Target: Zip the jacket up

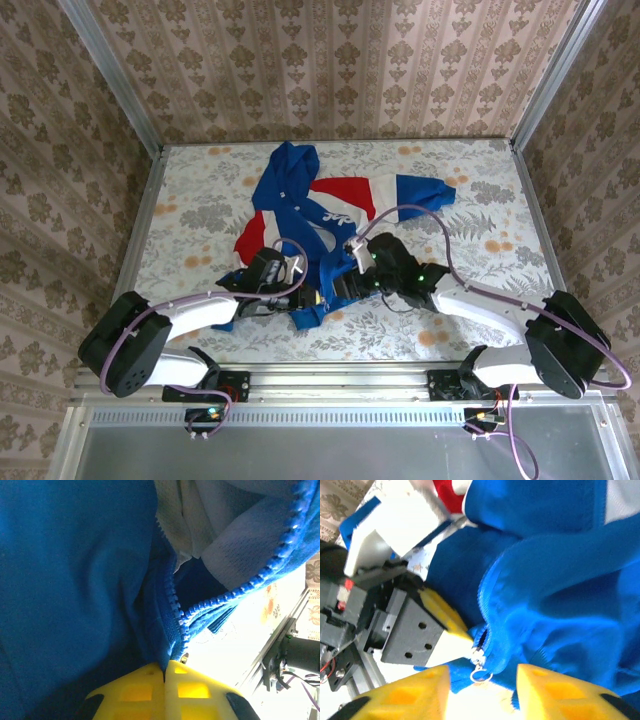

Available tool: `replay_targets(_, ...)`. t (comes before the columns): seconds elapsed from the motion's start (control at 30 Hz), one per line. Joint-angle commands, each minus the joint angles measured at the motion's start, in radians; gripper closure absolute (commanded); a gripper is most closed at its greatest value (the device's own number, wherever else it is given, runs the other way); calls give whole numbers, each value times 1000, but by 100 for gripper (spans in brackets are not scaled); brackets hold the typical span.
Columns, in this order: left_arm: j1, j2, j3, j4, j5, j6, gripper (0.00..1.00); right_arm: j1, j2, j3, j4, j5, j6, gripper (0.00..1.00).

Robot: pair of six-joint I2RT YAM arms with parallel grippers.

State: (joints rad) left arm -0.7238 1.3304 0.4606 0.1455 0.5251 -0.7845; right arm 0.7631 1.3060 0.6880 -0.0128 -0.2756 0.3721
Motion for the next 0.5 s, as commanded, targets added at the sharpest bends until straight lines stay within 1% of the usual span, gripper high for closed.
replay_targets(0.0,9,0,39,-26,30,16,100,52,-6,-48,-9,39,23,67)
replay_targets(0.1,9,0,47,-33,34,19,100,76,15,-78,57,28,52,68)
replay_targets(0.23,9,0,56,-44,40,24,100,77,47,-94,139,6,74,68)
replay_targets(0.4,9,3,65,-49,44,26,100,77,79,-80,155,4,66,63)
replay_targets(0.47,9,4,67,-50,45,25,100,77,121,-77,167,-4,64,61)
